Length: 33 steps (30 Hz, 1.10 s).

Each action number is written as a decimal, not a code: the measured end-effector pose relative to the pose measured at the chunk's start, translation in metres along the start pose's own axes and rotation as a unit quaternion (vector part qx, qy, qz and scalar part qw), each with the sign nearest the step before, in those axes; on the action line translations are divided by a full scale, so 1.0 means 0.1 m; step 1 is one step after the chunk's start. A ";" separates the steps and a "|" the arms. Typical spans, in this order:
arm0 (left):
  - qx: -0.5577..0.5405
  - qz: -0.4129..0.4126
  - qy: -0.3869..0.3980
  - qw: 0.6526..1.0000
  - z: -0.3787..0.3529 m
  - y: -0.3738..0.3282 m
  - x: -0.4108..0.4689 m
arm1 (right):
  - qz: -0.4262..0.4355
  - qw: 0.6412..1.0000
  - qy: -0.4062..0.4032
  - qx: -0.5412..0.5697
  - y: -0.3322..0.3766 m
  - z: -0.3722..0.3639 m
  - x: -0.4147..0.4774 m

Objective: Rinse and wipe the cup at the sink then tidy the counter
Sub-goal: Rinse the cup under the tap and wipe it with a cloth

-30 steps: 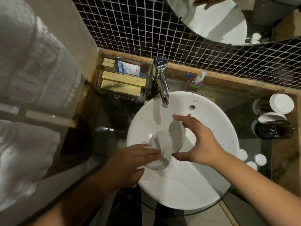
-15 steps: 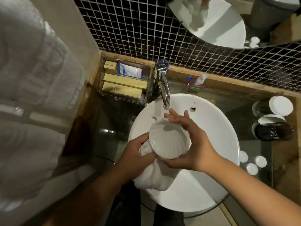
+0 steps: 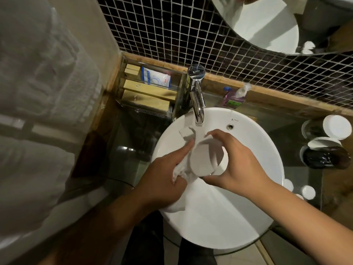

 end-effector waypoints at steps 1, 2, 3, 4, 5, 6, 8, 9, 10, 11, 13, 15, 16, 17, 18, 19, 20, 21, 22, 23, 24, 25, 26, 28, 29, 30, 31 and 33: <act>0.026 -0.018 0.003 0.999 -0.01 -0.04 -0.02 | -0.006 1.000 -0.001 0.003 -0.03 -0.01 -0.01; 0.048 -0.047 0.001 0.998 -0.03 -0.07 -0.04 | -0.010 1.000 -0.006 0.010 -0.05 -0.02 -0.02; 0.082 -0.071 -0.001 0.994 -0.05 -0.13 -0.06 | -0.012 1.000 -0.014 0.021 -0.07 -0.02 -0.03; 0.131 -0.096 -0.012 0.987 -0.09 -0.17 -0.07 | -0.020 0.999 -0.020 0.037 -0.09 -0.03 -0.05; 0.193 -0.119 -0.032 0.973 -0.14 -0.24 -0.07 | -0.032 0.998 -0.023 0.056 -0.10 -0.04 -0.07; 0.254 -0.140 -0.051 0.955 -0.19 -0.32 -0.07 | -0.046 0.995 -0.030 0.082 -0.12 -0.06 -0.09; 0.348 -0.167 -0.071 0.920 -0.31 -0.46 -0.07 | -0.082 0.986 -0.058 0.137 -0.17 -0.13 -0.17; 0.378 -0.175 -0.065 0.907 -0.37 -0.50 -0.08 | -0.106 0.979 -0.069 0.158 -0.19 -0.17 -0.22; 0.398 -0.181 -0.051 0.898 -0.42 -0.52 -0.08 | -0.134 0.972 -0.077 0.180 -0.20 -0.22 -0.26; 0.415 -0.178 -0.031 0.892 -0.47 -0.54 -0.09 | -0.169 0.962 -0.083 0.197 -0.22 -0.28 -0.30; 0.445 -0.177 -0.011 0.878 -0.50 -0.57 -0.09 | -0.207 0.945 -0.090 0.236 -0.24 -0.38 -0.36; 0.470 -0.179 -0.009 0.864 -0.49 -0.57 -0.09 | -0.189 0.945 -0.090 0.250 -0.24 -0.42 -0.38; 0.477 -0.179 -0.009 0.861 -0.47 -0.55 -0.08 | -0.182 0.947 -0.095 0.249 -0.23 -0.44 -0.37; 0.479 -0.179 -0.007 0.859 -0.44 -0.51 -0.06 | -0.177 0.947 -0.097 0.249 -0.24 -0.46 -0.38; 0.479 -0.175 0.000 0.860 -0.40 -0.46 -0.05 | -0.178 0.946 -0.103 0.250 -0.23 -0.46 -0.38; 0.476 -0.169 0.007 0.863 -0.37 -0.44 -0.04 | -0.176 0.948 -0.113 0.238 -0.21 -0.46 -0.38; 0.477 -0.162 0.019 0.864 -0.35 -0.40 -0.04 | -0.163 0.951 -0.127 0.230 -0.20 -0.45 -0.37; 0.481 -0.155 0.032 0.863 -0.36 -0.36 -0.04 | -0.149 0.955 -0.138 0.217 -0.20 -0.46 -0.36; 0.481 -0.148 0.039 0.863 -0.37 -0.33 -0.05 | -0.141 0.958 -0.141 0.208 -0.19 -0.46 -0.36; 0.478 -0.144 0.037 0.866 -0.36 -0.33 -0.06 | -0.143 0.959 -0.139 0.200 -0.17 -0.45 -0.34; 0.474 -0.144 0.032 0.868 -0.34 -0.35 -0.07 | -0.149 0.960 -0.134 0.195 -0.17 -0.44 -0.32; 0.472 -0.149 0.022 0.869 -0.34 -0.37 -0.08 | -0.152 0.961 -0.130 0.189 -0.16 -0.42 -0.31; 0.473 -0.155 0.011 0.867 -0.35 -0.38 -0.07 | -0.152 0.964 -0.124 0.181 -0.15 -0.39 -0.30; 0.472 -0.169 -0.002 0.865 -0.38 -0.37 -0.06 | -0.155 0.966 -0.119 0.169 -0.15 -0.37 -0.31; 0.472 -0.172 -0.004 0.864 -0.39 -0.37 -0.06 | -0.159 0.965 -0.119 0.170 -0.14 -0.36 -0.32; 0.469 -0.177 -0.004 0.865 -0.40 -0.35 -0.06 | -0.162 0.964 -0.123 0.169 -0.15 -0.36 -0.34; 0.466 -0.173 0.002 0.867 -0.40 -0.31 -0.06 | -0.159 0.965 -0.128 0.166 -0.16 -0.37 -0.36; 0.468 -0.149 0.043 0.870 -0.35 -0.28 -0.04 | -0.141 0.966 -0.142 0.164 -0.19 -0.38 -0.40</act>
Point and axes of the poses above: each hand's wrist, its own x-axis towards the middle knuckle, its own z-axis out of the back of the hand, y = z × x, the point moved 3 cm from there along x, towards the middle knuckle, and after that the axes turned 1 degree about z, right-handed, at the moved point
